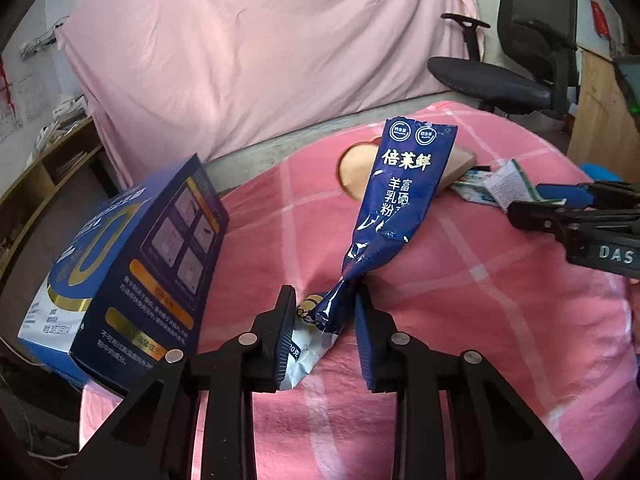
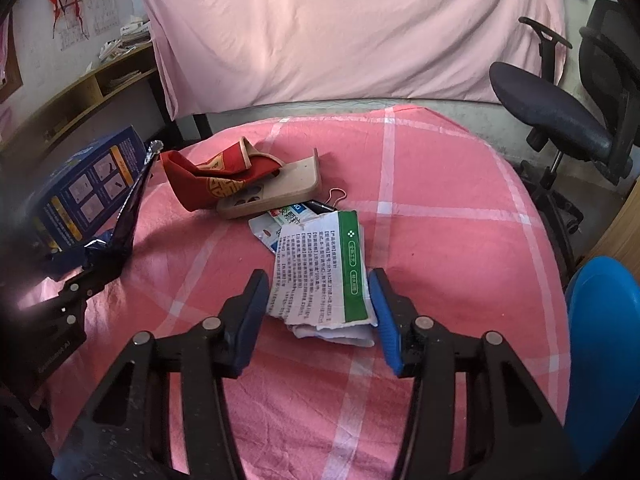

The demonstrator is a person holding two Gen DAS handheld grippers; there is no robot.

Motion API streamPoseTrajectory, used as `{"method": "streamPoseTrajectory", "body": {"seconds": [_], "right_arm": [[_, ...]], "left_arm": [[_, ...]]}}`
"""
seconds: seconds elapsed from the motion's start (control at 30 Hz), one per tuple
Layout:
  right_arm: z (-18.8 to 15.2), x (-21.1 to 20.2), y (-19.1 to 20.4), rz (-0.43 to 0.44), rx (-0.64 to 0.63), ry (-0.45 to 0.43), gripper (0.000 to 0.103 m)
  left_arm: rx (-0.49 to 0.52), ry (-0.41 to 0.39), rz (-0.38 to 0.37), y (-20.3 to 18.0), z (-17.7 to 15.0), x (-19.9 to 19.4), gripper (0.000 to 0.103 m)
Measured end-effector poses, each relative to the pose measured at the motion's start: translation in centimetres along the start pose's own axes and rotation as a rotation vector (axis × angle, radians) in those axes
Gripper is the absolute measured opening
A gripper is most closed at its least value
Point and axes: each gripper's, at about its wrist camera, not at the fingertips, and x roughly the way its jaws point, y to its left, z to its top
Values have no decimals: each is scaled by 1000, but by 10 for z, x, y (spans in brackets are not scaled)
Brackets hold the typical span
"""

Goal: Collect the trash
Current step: 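Carry the sachet and leaflet over the blue bucket and open both tools to drop them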

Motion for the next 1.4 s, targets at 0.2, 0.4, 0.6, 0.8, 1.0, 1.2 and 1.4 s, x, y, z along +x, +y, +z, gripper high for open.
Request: {"method": "streamPoseTrajectory", "body": {"seconds": [0.2,0.4,0.6,0.8,1.0,1.2,1.4], "right_arm": [[-6,-9,-2,32,16,-20,77],[-12,-33,-10,69,66,-127,77],[-21,-81,-21,57,90,-362,77],[-25,-132,-36,-29,114,-574,77],[-31,-171,-61,-143,151,-703,77],[-46,-202,-100,-264,224,-757,77],[-72,-225,-143,-371,316,-758,77]], "left_arm": [[-65,-17,-60,-6,4,-11,23],[-155,-74,-105,-8,9,-32,23],[-245,-198,-163,-14,31,-59,23],[-247,-319,-240,-37,59,-87,23],[-177,-395,-319,-86,96,-102,23],[-139,-396,-427,-137,125,-100,23],[-78,-387,-513,-188,140,-96,23]]}}
